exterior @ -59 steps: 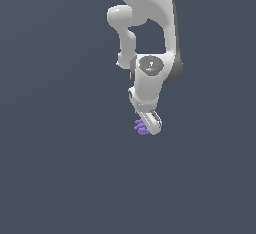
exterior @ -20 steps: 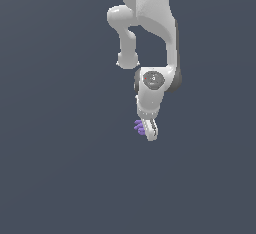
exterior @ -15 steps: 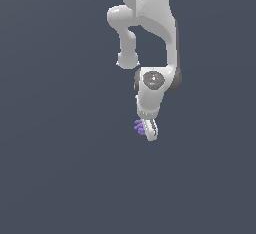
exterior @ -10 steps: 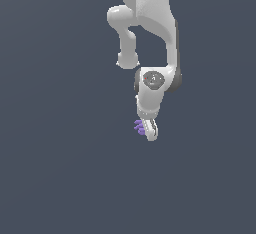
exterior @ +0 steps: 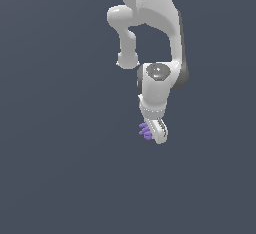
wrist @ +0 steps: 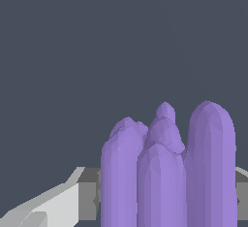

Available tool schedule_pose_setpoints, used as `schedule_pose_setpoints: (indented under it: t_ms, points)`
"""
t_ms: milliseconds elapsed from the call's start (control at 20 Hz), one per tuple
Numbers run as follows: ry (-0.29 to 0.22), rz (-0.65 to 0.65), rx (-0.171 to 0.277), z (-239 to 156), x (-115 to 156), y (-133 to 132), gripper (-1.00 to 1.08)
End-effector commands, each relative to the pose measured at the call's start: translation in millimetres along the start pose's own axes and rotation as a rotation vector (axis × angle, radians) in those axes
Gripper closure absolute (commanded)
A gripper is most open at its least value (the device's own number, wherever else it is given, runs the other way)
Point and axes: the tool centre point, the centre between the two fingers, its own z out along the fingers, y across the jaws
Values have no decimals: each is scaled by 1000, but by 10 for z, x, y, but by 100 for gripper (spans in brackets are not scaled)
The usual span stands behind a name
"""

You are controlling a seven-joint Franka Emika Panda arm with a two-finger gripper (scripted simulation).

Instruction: Pick up the object and move it to a goal position.

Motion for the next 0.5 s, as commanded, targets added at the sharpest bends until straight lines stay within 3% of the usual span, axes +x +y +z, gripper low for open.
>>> schedule_pose_setpoints:
  t_ms: [0, 450]
  points:
    - [-7, -38, 55, -200, -39, -218, 108]
    - [-43, -222, 317, -1291, -320, -1056, 108]
